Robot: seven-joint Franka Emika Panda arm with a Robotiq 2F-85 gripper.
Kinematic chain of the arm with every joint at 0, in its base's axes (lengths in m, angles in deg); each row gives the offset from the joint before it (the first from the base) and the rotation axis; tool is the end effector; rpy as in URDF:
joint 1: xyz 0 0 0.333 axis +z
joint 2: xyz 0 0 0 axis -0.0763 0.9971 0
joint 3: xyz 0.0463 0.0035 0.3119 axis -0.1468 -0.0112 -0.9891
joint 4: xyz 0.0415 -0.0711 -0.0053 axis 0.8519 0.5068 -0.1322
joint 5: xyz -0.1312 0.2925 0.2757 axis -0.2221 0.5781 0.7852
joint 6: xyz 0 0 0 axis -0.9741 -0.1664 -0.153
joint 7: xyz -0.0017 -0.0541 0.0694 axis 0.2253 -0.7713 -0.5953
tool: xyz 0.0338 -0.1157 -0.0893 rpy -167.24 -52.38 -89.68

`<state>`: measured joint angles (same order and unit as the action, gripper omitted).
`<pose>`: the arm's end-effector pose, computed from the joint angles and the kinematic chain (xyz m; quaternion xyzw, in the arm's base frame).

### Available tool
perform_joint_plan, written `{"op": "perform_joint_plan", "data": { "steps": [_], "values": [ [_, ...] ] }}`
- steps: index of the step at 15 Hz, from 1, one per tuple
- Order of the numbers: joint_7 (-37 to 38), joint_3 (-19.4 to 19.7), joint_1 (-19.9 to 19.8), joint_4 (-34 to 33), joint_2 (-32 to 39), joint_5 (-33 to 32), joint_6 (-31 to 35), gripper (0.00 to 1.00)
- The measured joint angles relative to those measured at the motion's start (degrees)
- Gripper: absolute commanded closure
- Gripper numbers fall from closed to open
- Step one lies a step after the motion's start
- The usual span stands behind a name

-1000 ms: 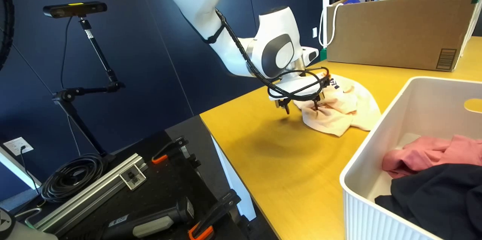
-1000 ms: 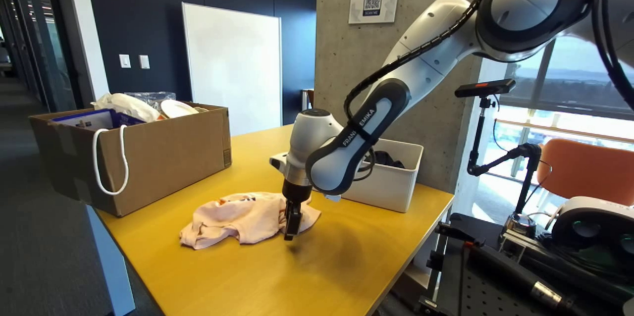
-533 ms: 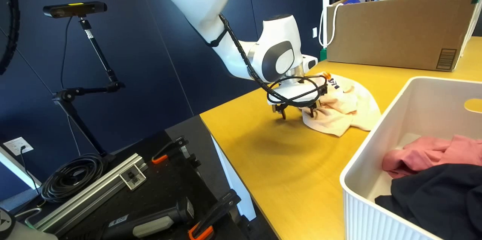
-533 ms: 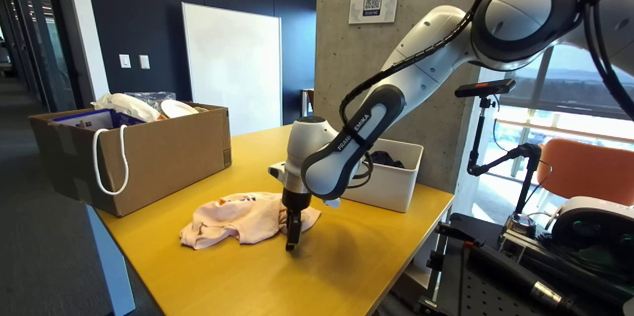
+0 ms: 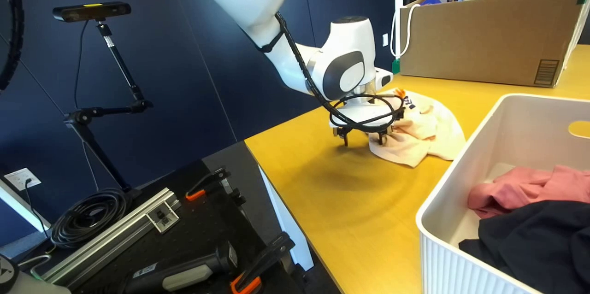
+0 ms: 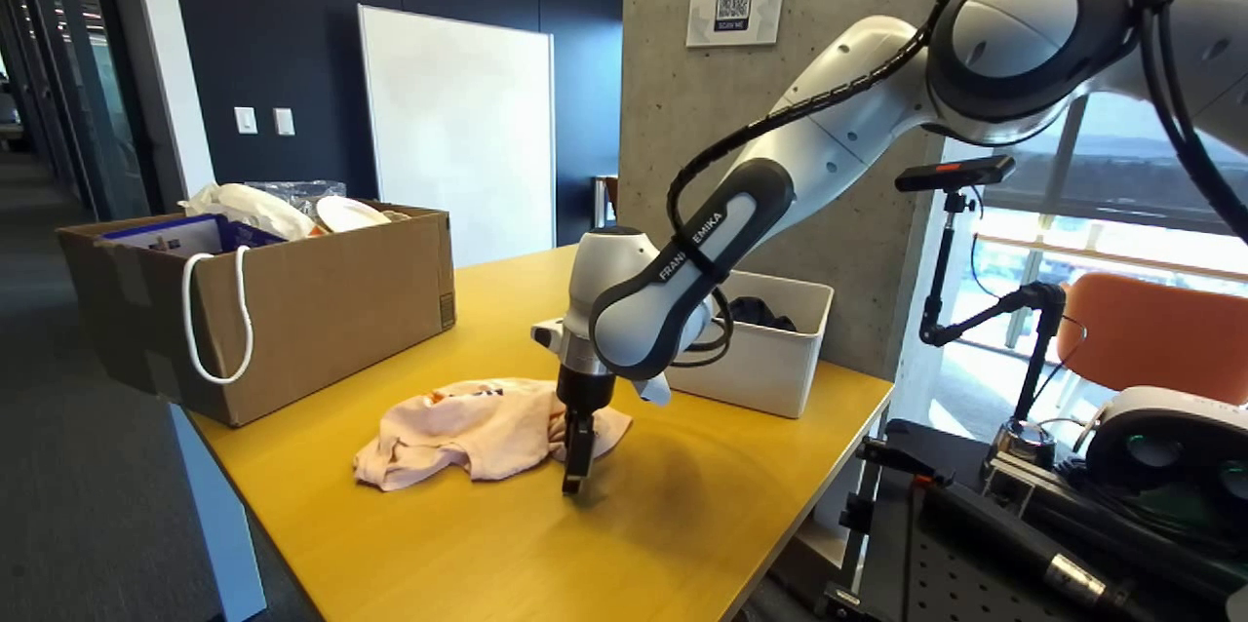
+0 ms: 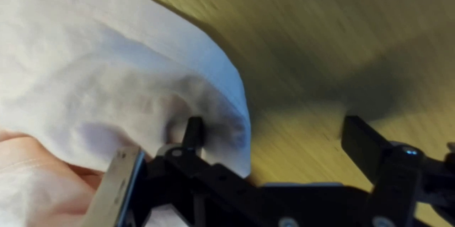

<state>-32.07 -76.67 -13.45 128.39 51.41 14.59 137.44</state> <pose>0.7193 0.0364 -0.0077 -0.9351 -0.3453 -0.0768 0.0200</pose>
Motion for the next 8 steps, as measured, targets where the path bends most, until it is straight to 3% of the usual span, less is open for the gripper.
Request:
{"op": "perform_joint_plan", "data": {
  "steps": [8],
  "values": [
    [-1.3,-1.9,-0.5,3.8,-1.7,0.2,0.0,0.00]
  ]
}}
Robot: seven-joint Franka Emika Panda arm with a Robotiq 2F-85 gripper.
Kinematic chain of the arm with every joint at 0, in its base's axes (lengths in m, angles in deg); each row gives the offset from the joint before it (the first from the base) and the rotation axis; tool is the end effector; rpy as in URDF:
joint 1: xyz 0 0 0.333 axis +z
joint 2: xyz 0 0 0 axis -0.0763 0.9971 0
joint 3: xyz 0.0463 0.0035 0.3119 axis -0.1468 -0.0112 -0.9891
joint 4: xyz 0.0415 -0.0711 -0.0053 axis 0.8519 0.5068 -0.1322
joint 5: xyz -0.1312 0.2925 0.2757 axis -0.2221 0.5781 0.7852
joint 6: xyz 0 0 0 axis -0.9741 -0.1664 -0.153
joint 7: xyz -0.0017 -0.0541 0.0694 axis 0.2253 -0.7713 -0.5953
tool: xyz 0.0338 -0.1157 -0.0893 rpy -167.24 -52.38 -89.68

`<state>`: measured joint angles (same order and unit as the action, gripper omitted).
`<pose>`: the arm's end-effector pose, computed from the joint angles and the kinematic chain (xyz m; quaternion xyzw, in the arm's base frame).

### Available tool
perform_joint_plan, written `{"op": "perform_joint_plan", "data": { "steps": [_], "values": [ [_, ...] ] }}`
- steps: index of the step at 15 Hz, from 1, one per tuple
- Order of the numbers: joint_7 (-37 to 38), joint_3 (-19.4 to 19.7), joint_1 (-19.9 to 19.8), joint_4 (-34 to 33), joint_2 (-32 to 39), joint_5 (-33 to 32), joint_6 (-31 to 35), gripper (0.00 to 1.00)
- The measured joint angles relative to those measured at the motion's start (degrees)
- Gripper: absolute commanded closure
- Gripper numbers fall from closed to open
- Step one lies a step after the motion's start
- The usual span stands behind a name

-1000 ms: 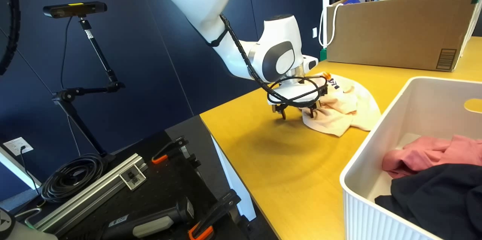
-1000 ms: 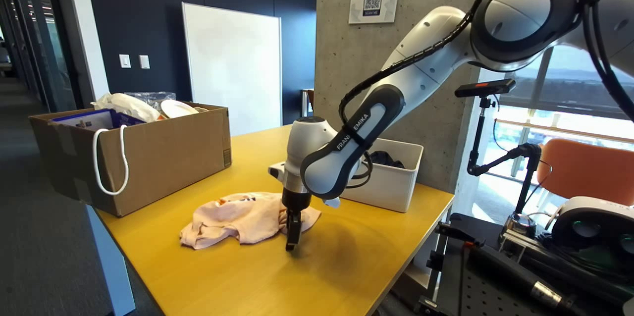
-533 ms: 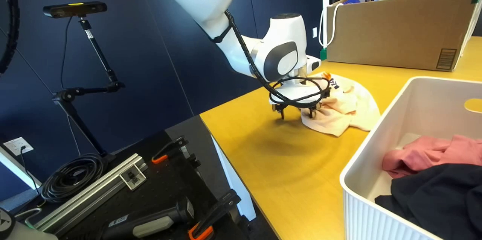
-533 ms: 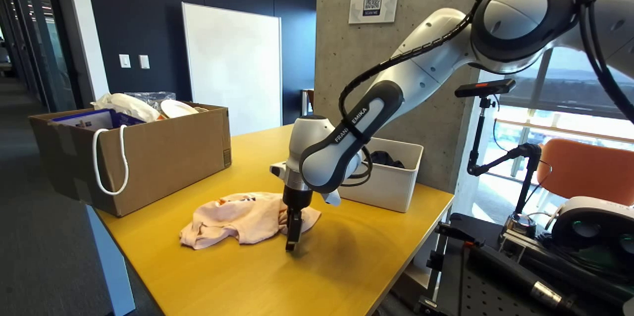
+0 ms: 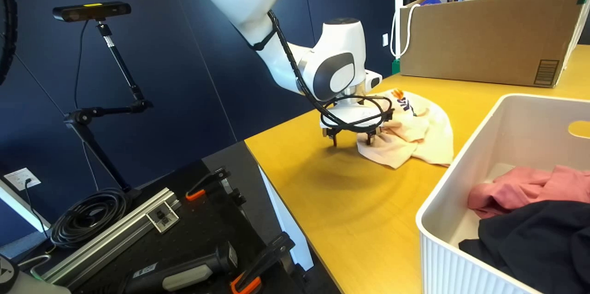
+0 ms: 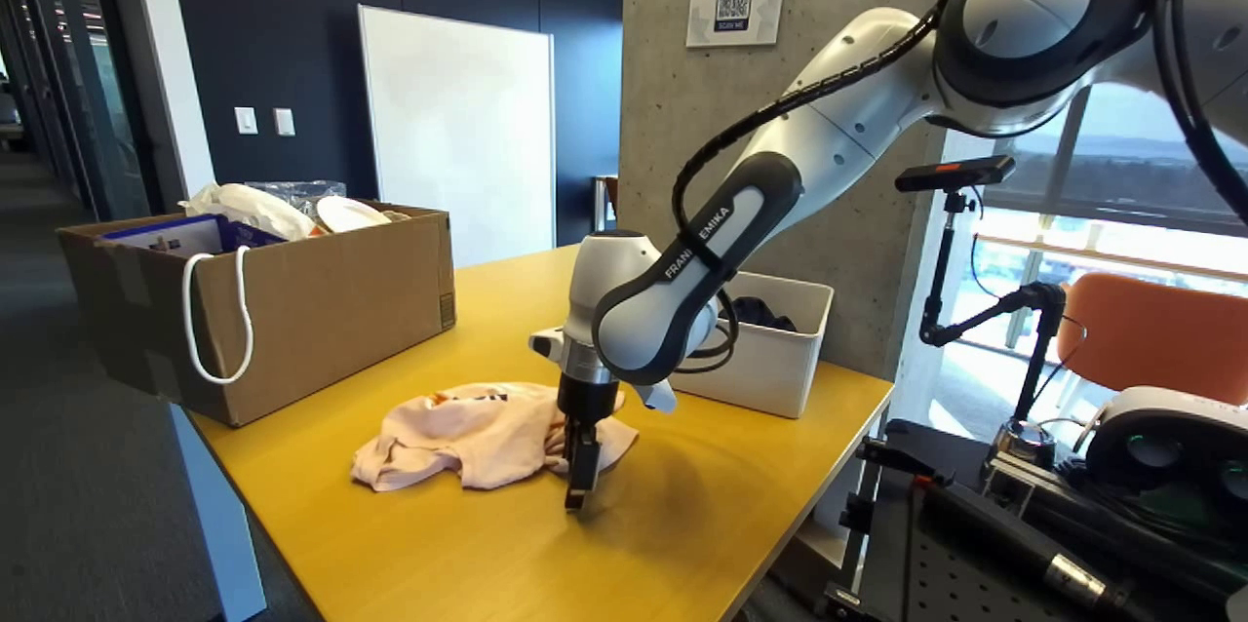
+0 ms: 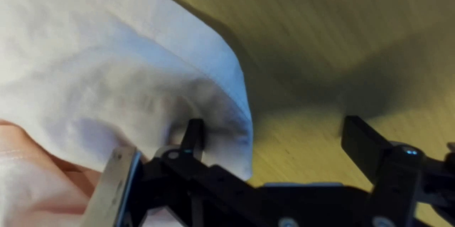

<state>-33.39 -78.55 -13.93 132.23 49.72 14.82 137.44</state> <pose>0.7008 0.0567 -0.0087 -0.9285 -0.3633 -0.0666 0.0385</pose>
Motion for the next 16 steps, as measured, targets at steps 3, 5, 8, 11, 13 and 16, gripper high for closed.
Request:
{"op": "perform_joint_plan", "data": {
  "steps": [3,5,8,11,13,16],
  "values": [
    [-0.4,-1.0,0.1,2.1,-0.9,0.0,0.0,0.00],
    [-0.6,-1.4,0.4,3.5,-1.4,0.0,0.0,0.00],
    [-0.9,-1.6,1.2,5.8,-2.2,0.0,0.0,0.00],
    [-1.8,-2.4,1.7,8.4,-3.3,0.0,0.0,0.00],
    [-2.3,-2.8,2.3,10.5,-4.3,0.0,0.0,0.00],
    [-2.8,-3.5,3.4,13.9,-5.7,0.0,0.0,0.00]
  ]
}}
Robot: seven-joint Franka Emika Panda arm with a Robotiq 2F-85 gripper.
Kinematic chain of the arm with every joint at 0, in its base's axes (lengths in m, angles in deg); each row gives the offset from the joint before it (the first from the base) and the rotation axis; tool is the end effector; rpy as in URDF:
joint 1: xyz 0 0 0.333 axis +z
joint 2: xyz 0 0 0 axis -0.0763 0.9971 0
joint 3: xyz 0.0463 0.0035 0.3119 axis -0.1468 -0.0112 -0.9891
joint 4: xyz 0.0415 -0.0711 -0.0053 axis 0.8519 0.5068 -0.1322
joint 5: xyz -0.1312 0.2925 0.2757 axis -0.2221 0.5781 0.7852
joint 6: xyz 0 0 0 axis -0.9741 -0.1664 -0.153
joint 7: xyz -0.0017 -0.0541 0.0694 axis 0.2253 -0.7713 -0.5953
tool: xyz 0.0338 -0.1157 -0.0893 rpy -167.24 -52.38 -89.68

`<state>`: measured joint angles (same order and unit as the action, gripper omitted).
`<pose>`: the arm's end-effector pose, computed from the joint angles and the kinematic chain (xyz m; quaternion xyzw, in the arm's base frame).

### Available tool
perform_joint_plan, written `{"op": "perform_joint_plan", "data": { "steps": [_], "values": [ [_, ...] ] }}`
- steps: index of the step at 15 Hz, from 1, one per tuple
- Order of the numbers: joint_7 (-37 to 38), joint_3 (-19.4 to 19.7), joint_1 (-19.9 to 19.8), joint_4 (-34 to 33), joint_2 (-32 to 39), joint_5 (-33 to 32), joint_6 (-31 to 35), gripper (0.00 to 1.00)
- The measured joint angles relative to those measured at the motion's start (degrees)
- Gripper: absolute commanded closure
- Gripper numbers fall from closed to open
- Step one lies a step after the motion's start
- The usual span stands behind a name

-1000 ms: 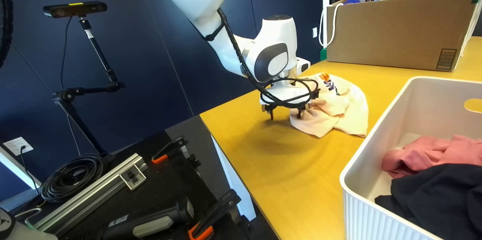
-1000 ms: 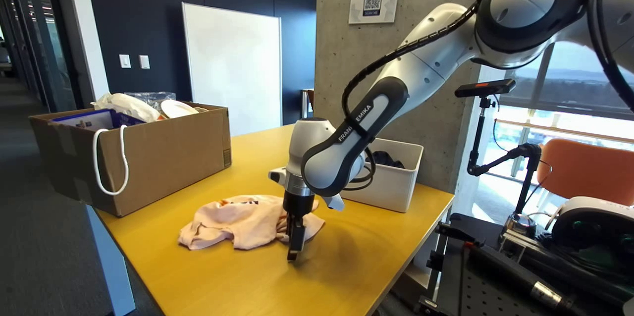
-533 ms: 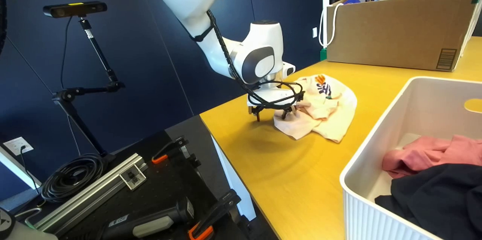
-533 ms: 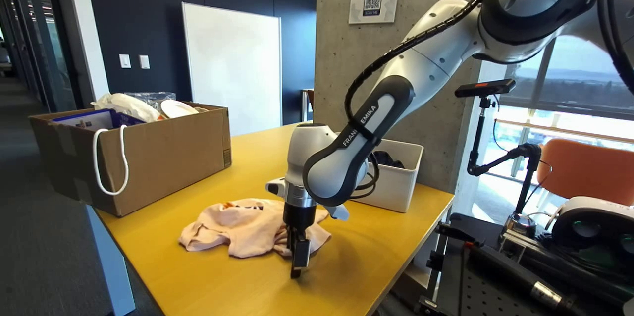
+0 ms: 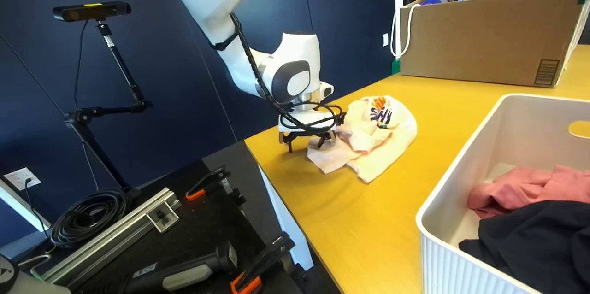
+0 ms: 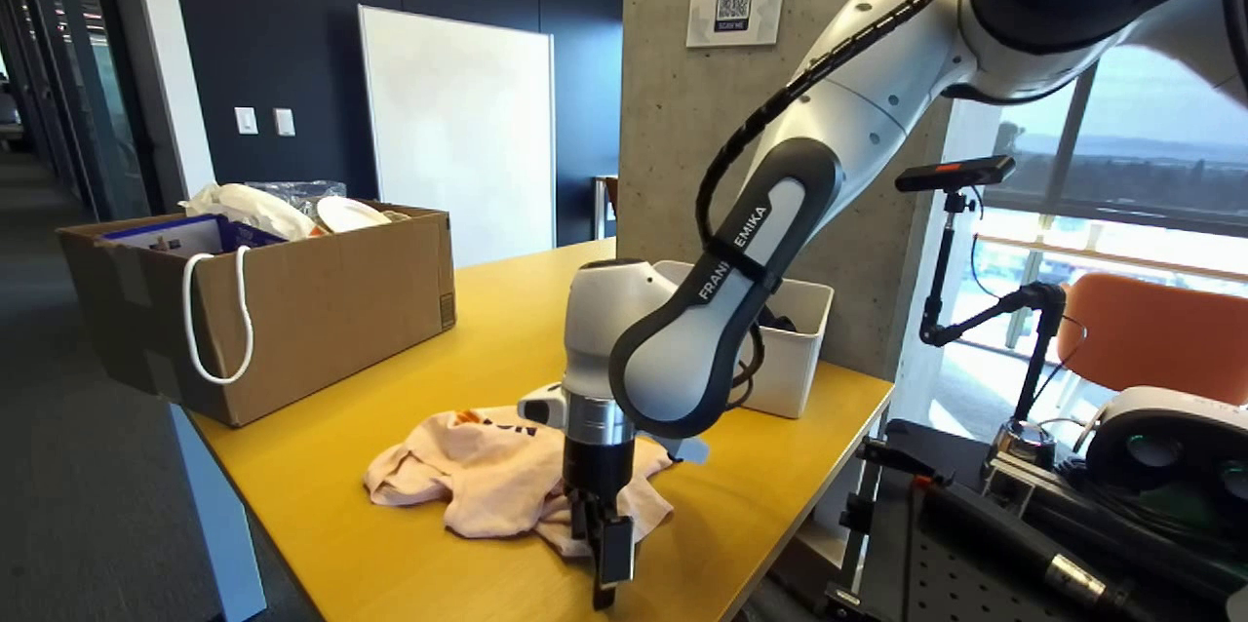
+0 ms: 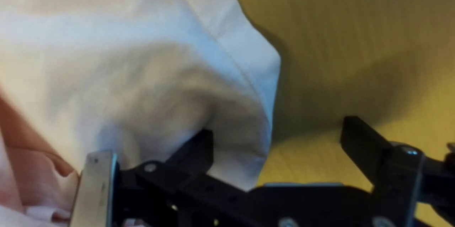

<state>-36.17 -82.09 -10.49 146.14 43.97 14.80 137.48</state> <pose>0.6120 0.1487 -0.0193 -0.8894 -0.4499 -0.0108 0.0801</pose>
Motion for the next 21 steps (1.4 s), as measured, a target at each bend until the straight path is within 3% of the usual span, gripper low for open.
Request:
{"op": "perform_joint_plan", "data": {
  "steps": [9,15,21],
  "values": [
    [0.0,-0.7,2.4,9.5,-5.7,0.0,1.6,0.00],
    [2.5,2.2,2.0,15.4,-14.6,0.0,3.5,0.00],
    [4.8,7.5,3.1,14.9,-15.8,-0.6,7.0,0.00]
  ]
}}
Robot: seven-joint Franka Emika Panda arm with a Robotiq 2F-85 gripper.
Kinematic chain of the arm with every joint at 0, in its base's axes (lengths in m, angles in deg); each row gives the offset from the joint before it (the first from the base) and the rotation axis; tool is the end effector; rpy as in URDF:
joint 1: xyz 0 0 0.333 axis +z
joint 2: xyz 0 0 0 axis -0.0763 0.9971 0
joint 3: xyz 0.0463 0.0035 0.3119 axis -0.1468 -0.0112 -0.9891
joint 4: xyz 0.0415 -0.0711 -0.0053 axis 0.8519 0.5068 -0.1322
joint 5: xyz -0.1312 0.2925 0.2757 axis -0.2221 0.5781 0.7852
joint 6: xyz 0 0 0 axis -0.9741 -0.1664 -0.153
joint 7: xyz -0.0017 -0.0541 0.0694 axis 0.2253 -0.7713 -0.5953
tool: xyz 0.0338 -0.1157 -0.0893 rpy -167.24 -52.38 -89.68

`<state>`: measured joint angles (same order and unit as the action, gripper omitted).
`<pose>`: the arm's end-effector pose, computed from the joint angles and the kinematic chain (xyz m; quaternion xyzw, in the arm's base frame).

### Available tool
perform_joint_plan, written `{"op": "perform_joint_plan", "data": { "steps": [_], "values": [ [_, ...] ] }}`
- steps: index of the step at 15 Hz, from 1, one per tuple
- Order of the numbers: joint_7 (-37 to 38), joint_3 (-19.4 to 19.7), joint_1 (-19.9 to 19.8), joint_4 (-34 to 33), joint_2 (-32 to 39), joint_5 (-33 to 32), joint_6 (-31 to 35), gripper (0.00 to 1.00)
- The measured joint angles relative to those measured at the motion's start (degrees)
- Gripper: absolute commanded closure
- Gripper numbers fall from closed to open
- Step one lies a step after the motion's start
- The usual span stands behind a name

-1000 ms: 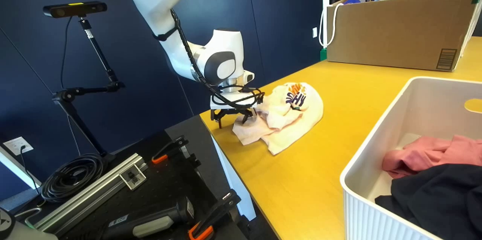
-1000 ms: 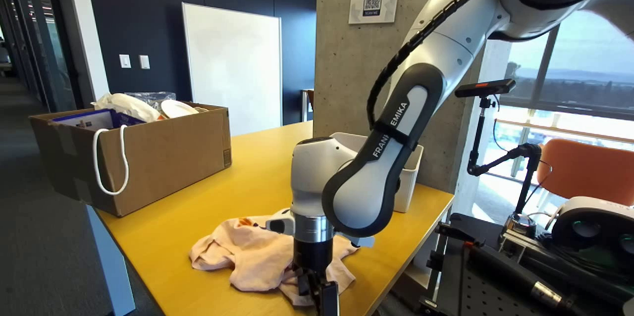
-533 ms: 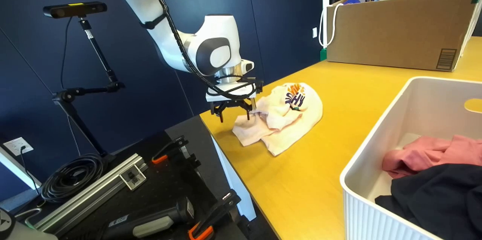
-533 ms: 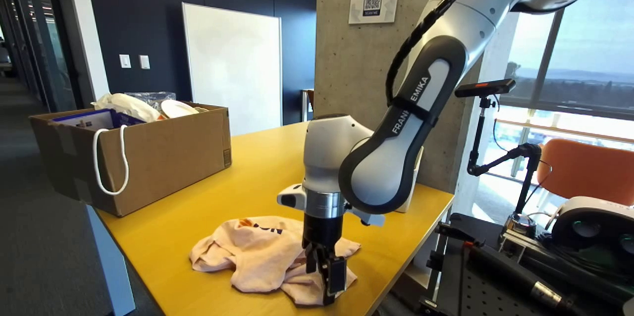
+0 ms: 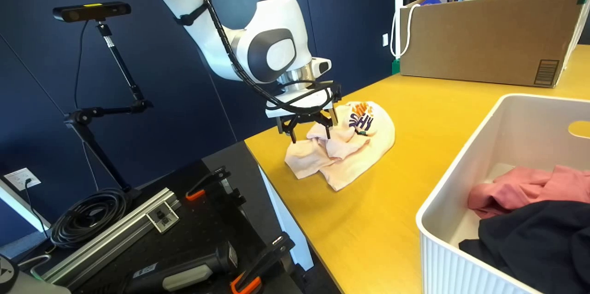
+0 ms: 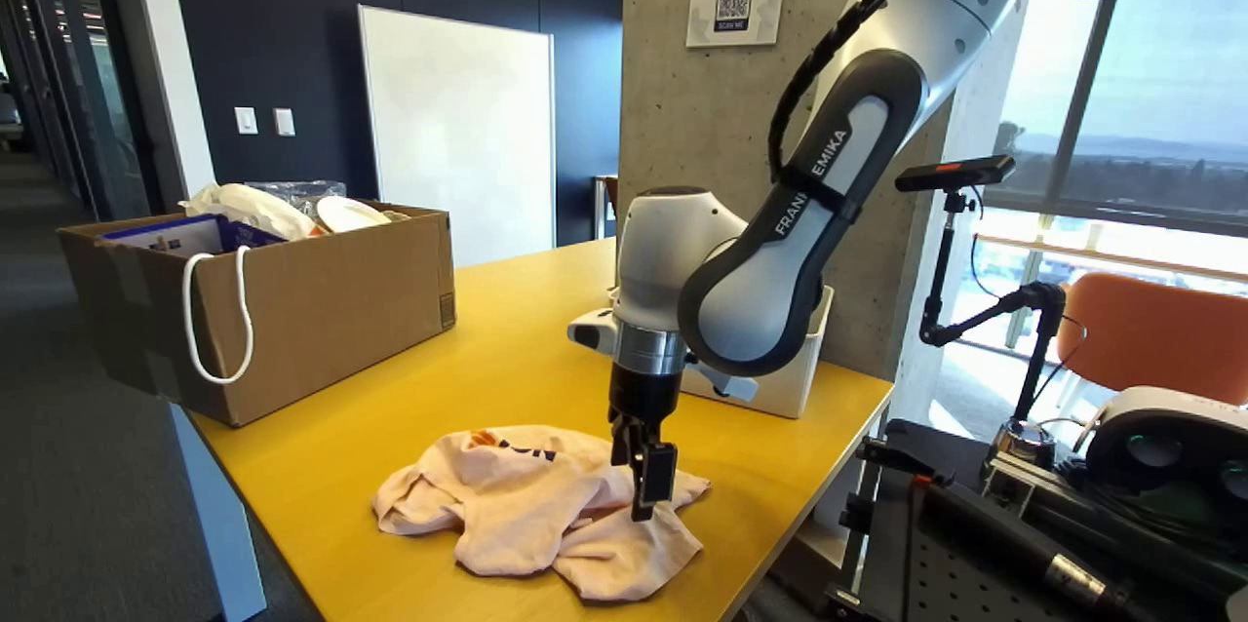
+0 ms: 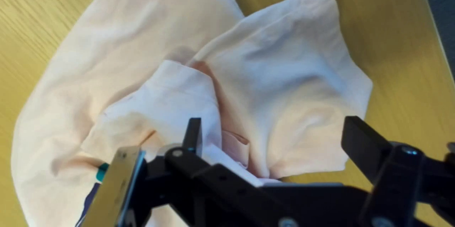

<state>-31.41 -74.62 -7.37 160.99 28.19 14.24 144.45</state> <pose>0.5895 0.0967 0.0535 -0.9068 -0.4192 -0.0445 0.0045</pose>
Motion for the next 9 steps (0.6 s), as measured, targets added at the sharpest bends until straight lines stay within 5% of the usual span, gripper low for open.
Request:
{"op": "perform_joint_plan", "data": {
  "steps": [8,9],
  "values": [
    [7.2,7.2,5.8,-4.5,5.1,-5.5,6.5,0.00],
    [7.9,7.8,6.4,-5.4,5.9,-6.0,6.7,0.25]
  ]
}}
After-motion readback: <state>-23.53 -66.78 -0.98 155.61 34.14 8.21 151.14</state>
